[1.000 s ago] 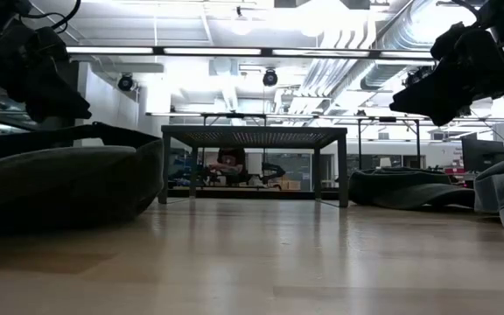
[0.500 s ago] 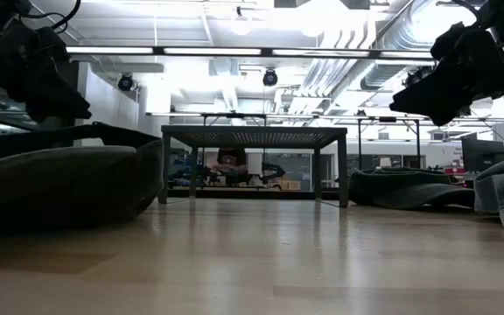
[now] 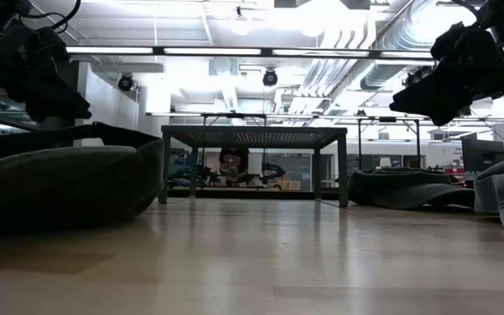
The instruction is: Pick & Place hat
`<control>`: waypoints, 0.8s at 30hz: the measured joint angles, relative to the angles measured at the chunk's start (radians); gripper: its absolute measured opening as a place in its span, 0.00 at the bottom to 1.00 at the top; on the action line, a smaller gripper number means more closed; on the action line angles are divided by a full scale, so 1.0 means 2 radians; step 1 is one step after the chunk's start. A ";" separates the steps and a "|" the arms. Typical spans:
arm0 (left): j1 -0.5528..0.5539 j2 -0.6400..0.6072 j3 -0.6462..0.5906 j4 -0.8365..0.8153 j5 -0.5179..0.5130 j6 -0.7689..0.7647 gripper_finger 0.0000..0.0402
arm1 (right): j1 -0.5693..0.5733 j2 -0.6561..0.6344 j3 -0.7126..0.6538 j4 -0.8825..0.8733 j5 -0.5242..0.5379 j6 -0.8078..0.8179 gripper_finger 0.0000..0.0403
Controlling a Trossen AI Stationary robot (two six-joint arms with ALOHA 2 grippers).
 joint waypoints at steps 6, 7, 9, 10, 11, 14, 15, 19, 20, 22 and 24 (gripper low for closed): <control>0.000 0.000 0.000 0.000 0.000 0.000 0.36 | 0.000 0.000 0.000 0.000 0.000 0.000 0.34; 0.000 0.000 0.000 0.000 0.000 0.000 0.36 | 0.000 0.000 0.000 0.000 0.000 0.000 0.34; 0.000 0.000 0.000 0.000 0.000 0.000 0.36 | 0.000 0.000 0.000 0.000 0.000 0.000 0.34; 0.000 0.000 0.000 0.000 0.000 0.000 0.36 | 0.000 0.000 0.000 0.000 0.000 0.000 0.34; 0.000 0.000 0.000 0.000 0.000 0.000 0.36 | 0.000 0.000 0.000 0.000 0.000 0.000 0.34; 0.000 0.000 0.000 0.000 0.000 0.000 0.36 | 0.000 0.000 0.000 0.000 0.000 0.000 0.34; 0.000 0.000 0.000 0.000 0.000 0.000 0.36 | 0.000 0.000 0.000 0.000 0.000 0.000 0.34; 0.000 0.000 0.000 0.000 0.000 0.000 0.36 | 0.000 0.000 0.000 0.011 0.008 -0.025 0.34; 0.000 0.000 0.000 0.000 0.000 0.000 0.36 | 0.000 0.000 0.000 0.019 0.008 -0.023 0.34; 0.000 0.000 0.000 0.000 0.000 0.000 0.36 | -0.001 0.000 0.007 0.019 0.002 0.005 0.34; 0.000 0.000 0.000 0.000 0.000 0.000 0.36 | -0.007 0.004 0.019 0.009 -0.006 0.034 0.34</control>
